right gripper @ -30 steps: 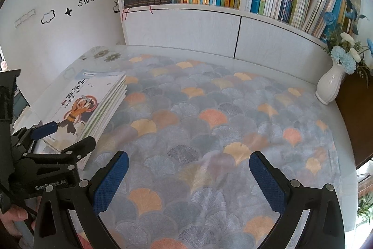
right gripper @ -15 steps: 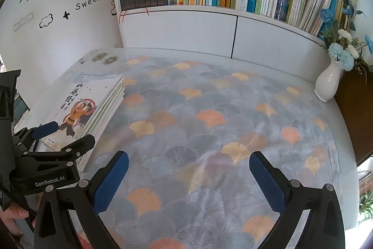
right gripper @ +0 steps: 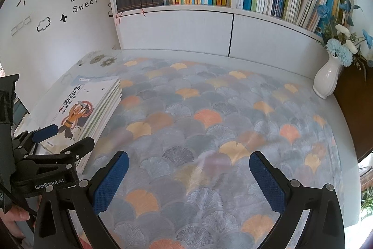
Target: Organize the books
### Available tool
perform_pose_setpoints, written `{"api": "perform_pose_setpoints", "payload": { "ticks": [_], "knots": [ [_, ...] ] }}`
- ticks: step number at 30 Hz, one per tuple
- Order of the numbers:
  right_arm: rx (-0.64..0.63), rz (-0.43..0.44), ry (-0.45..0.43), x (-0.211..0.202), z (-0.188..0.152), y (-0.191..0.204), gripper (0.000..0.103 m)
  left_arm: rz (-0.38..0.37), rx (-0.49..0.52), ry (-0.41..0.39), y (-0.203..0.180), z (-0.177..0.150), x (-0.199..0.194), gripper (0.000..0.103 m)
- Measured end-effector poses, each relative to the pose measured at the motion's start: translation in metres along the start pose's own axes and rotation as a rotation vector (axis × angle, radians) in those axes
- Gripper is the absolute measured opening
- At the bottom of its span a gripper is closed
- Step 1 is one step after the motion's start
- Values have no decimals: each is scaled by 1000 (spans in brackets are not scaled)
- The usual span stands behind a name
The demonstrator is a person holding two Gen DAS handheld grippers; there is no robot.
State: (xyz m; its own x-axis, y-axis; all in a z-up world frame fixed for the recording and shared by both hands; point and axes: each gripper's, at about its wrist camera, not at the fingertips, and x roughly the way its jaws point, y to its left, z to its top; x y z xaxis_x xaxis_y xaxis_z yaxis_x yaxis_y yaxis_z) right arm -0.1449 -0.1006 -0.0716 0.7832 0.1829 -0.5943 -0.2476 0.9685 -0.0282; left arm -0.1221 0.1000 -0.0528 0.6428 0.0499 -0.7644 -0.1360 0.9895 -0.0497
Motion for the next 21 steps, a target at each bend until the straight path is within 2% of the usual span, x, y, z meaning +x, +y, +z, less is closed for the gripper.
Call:
{"api": "perform_pose_setpoints", "payload": {
  "ticks": [21],
  "knots": [
    [14, -4, 7, 2, -2, -3, 103, -8, 13, 2, -8, 0, 3, 102]
  ]
}}
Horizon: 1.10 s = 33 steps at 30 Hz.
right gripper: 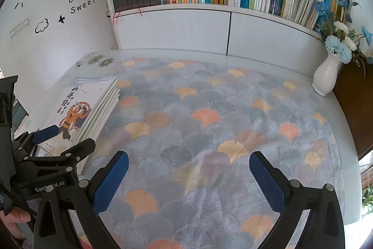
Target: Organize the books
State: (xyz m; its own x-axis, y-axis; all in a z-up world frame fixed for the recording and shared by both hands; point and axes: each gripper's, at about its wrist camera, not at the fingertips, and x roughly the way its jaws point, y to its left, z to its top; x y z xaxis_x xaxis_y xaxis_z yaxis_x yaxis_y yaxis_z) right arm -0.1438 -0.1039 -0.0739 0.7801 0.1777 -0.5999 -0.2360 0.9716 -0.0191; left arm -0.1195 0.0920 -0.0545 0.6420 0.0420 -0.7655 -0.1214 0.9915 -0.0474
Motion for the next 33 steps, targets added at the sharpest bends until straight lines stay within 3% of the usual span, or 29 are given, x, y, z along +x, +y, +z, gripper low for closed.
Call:
{"api": "perform_pose_setpoints", "payload": {
  "ticks": [33],
  "knots": [
    [7, 10, 30, 9, -2, -1, 103, -9, 11, -5, -9, 0, 4, 102]
  ]
}}
